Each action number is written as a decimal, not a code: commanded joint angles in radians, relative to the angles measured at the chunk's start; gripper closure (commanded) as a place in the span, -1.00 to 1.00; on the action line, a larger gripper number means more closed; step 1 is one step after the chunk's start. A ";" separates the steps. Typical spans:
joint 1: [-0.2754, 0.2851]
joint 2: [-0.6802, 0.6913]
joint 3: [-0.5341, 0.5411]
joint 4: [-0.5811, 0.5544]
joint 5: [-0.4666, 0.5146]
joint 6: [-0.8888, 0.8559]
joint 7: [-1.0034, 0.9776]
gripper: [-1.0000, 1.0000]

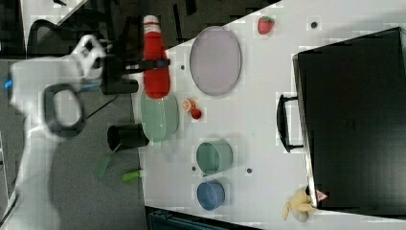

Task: Pick ketchup from plate and place it on table.

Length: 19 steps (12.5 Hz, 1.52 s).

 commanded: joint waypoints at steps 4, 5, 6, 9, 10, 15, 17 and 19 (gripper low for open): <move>-0.059 -0.207 -0.028 -0.382 0.020 -0.012 -0.028 -0.18; -0.059 -0.232 -0.035 -0.431 0.021 0.004 -0.027 -0.18; -0.059 -0.247 -0.043 -0.476 0.021 0.029 -0.028 -0.18; -0.059 -0.252 -0.055 -0.606 0.025 0.166 -0.027 -0.18; -0.059 -0.244 -0.055 -0.647 0.026 0.214 -0.027 -0.18; -0.059 -0.120 -0.054 -0.732 0.026 0.345 -0.026 -0.18; -0.059 -0.057 -0.052 -0.732 0.026 0.388 -0.026 -0.23; -0.059 -0.020 -0.049 -0.732 0.026 0.439 -0.026 -0.65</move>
